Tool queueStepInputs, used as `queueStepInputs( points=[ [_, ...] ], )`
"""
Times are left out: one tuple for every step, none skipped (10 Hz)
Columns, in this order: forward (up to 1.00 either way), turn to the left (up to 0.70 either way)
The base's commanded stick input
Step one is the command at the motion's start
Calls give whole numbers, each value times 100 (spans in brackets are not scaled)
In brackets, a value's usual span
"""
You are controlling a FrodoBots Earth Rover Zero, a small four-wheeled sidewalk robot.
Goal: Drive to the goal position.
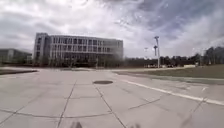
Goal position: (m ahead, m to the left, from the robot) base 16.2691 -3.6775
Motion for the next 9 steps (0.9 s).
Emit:
queueStepInputs(
  points=[
    [70,0],
    [70,0],
    [70,0],
    [70,0],
    [70,0],
    [70,0],
    [70,0],
    [70,0],
    [70,0]
  ],
)
